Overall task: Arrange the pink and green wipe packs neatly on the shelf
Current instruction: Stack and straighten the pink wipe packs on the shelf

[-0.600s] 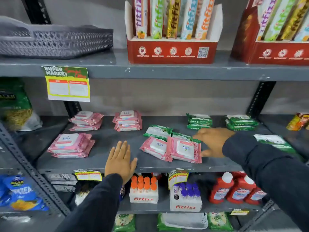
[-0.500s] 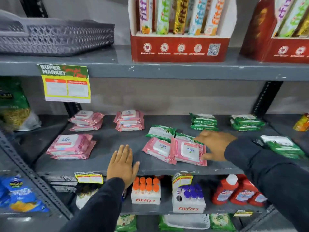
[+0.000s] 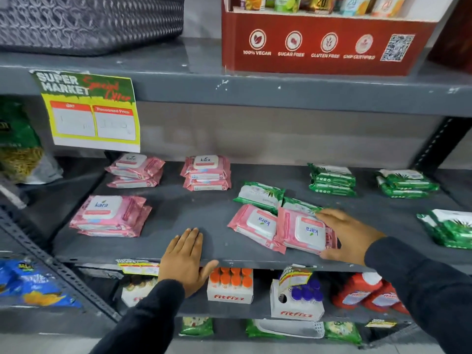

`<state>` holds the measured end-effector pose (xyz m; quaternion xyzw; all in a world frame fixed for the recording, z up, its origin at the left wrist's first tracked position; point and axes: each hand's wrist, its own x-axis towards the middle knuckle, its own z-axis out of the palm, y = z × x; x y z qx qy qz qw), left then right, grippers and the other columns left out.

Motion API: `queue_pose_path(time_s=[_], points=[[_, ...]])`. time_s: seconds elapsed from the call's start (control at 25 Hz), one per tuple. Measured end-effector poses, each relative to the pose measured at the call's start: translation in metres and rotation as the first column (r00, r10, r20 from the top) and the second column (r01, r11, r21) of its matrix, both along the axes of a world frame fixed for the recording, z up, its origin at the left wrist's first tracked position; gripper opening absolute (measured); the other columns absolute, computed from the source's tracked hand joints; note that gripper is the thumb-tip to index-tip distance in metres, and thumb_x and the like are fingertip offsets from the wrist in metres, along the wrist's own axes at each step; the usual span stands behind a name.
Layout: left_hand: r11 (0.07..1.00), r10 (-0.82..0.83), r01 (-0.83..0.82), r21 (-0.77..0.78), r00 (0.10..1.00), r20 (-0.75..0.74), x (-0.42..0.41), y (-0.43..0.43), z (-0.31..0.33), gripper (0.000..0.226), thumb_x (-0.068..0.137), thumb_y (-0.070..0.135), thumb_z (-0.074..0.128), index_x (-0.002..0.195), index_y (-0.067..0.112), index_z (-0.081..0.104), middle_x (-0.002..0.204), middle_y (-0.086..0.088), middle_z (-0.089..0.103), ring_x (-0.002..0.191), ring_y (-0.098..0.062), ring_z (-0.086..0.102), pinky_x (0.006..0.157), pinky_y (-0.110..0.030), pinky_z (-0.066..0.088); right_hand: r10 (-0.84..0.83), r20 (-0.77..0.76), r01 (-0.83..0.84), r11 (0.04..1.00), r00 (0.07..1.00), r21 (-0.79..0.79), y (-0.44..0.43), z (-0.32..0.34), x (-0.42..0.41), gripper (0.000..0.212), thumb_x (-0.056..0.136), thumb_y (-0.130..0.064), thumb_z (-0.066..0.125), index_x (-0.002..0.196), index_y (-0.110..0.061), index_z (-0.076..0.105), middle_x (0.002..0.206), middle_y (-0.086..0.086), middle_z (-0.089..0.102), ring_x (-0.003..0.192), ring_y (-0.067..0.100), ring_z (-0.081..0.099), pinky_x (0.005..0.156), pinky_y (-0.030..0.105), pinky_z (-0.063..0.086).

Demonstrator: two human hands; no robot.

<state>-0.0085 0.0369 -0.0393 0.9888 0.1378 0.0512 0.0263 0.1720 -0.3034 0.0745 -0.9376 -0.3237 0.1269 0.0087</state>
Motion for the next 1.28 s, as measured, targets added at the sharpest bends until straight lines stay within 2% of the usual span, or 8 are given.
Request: queue_pose_path(time_s=[0.2,0.52,0.64,0.76,0.88,1.0,1.08,1.28], points=[[0.999,0.044,-0.044,-0.001,0.999,0.005,-0.006,0.008,0.0,0.092,0.088,0.073,0.022,0.123,-0.005,0.058,0.13,-0.021,0.058,0.121,-0.036,0.054,0.102,-0.051,0.042,0.054,0.008,-0.054,0.998,0.999,0.04,0.008,-0.01,0.017,0.11,0.065,-0.06,0.071,0.15,-0.023,0.01,0.157,-0.007,0.011,0.138,0.013,0.024,0.113,0.028,0.025],[0.997,0.066,-0.065,0.03,0.996,-0.053,-0.005,0.009,0.004,0.098,0.085,0.076,0.019,0.129,-0.005,0.052,0.137,-0.022,0.051,0.126,-0.037,0.049,0.103,-0.052,0.039,0.095,-0.021,-0.094,0.995,0.995,0.044,0.012,-0.026,0.029,0.126,0.047,-0.075,0.064,0.149,-0.029,0.006,0.155,-0.012,0.01,0.136,0.014,0.026,0.109,0.031,0.032],[0.997,0.057,-0.055,0.048,0.998,-0.037,-0.004,0.011,0.007,0.1,0.084,0.078,0.019,0.127,-0.005,0.054,0.135,-0.021,0.053,0.124,-0.037,0.051,0.101,-0.051,0.042,0.099,0.005,-0.099,0.993,0.995,0.058,0.011,-0.029,0.03,0.12,0.048,-0.071,0.065,0.147,-0.029,0.013,0.147,-0.008,0.022,0.125,0.014,0.037,0.1,0.032,0.041],[0.997,0.042,-0.04,0.073,0.999,-0.032,-0.002,0.019,0.012,0.104,0.079,0.083,0.023,0.124,-0.004,0.057,0.132,-0.02,0.057,0.121,-0.036,0.055,0.097,-0.05,0.046,0.109,0.018,-0.11,0.99,0.994,0.082,0.012,-0.029,0.029,0.109,0.05,-0.066,0.067,0.143,-0.027,0.024,0.136,-0.008,0.031,0.115,0.013,0.042,0.094,0.029,0.044],[0.993,0.069,-0.066,0.102,0.997,-0.027,-0.01,0.037,0.012,0.11,0.073,0.087,0.029,0.127,-0.006,0.053,0.135,-0.02,0.054,0.126,-0.036,0.05,0.101,-0.05,0.043,0.117,0.027,-0.12,0.987,0.993,0.11,0.014,-0.022,0.029,0.098,0.048,-0.063,0.067,0.135,-0.032,0.035,0.124,-0.011,0.04,0.103,0.01,0.046,0.083,0.026,0.046],[0.989,0.088,-0.082,0.122,0.995,-0.049,-0.021,0.05,0.002,0.11,0.076,0.085,0.027,0.133,-0.007,0.047,0.141,-0.022,0.047,0.131,-0.036,0.044,0.106,-0.048,0.037,0.131,0.042,-0.136,0.979,0.99,0.15,0.027,-0.005,0.03,0.093,0.045,-0.064,0.066,0.129,-0.037,0.037,0.115,-0.015,0.043,0.095,0.009,0.048,0.073,0.026,0.047],[0.989,0.102,-0.094,0.116,0.992,-0.068,-0.021,0.052,-0.003,0.11,0.076,0.086,0.027,0.133,-0.006,0.046,0.142,-0.022,0.045,0.131,-0.036,0.043,0.106,-0.048,0.037,0.167,0.052,-0.173,0.97,0.985,0.173,0.048,0.006,0.029,0.092,0.045,-0.067,0.066,0.127,-0.038,0.038,0.112,-0.014,0.043,0.097,0.009,0.048,0.073,0.027,0.045],[0.989,0.124,-0.119,0.083,0.991,-0.056,-0.018,0.052,-0.006,0.114,0.072,0.09,0.028,0.133,-0.004,0.047,0.143,-0.02,0.046,0.132,-0.034,0.043,0.108,-0.048,0.035,0.234,0.082,-0.247,0.942,0.969,0.229,0.138,0.016,0.021,0.091,0.046,-0.064,0.068,0.128,-0.036,0.039,0.12,-0.008,0.047,0.108,0.017,0.051,0.087,0.031,0.045]])
